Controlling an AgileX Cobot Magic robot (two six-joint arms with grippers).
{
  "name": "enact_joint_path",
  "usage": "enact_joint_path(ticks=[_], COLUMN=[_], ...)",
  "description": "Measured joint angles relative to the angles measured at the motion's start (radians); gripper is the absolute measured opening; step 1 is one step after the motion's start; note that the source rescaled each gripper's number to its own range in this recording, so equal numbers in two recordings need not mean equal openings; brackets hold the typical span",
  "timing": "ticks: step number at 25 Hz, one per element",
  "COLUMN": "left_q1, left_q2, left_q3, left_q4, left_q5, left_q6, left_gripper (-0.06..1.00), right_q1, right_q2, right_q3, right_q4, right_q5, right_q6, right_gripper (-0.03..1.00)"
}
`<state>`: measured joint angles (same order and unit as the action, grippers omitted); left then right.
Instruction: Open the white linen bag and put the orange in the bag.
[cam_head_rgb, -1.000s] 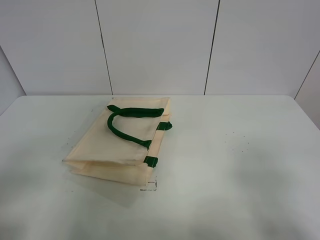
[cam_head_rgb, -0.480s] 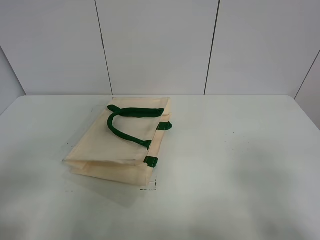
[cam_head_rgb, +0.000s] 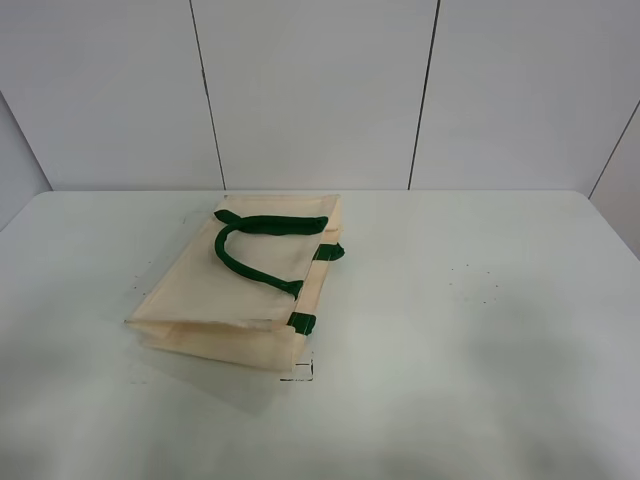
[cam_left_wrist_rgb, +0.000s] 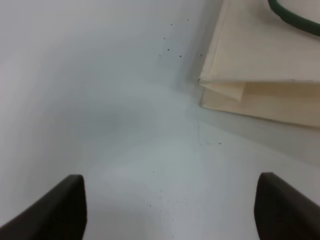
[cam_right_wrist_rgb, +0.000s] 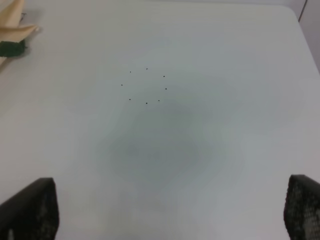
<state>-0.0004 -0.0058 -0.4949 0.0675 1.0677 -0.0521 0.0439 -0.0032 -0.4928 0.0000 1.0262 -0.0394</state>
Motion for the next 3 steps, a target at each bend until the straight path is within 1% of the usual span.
enact_joint_path(ticks=[3], left_q1=[0.0], left_q2=[0.0], left_q3=[0.0], left_q4=[0.0], left_q5=[0.0], left_q6=[0.0], left_gripper=[0.87], right_q1=[0.0], right_q2=[0.0], right_q3=[0.0], right_q4=[0.0], right_q5=[0.0], right_q6=[0.0], right_gripper=[1.0])
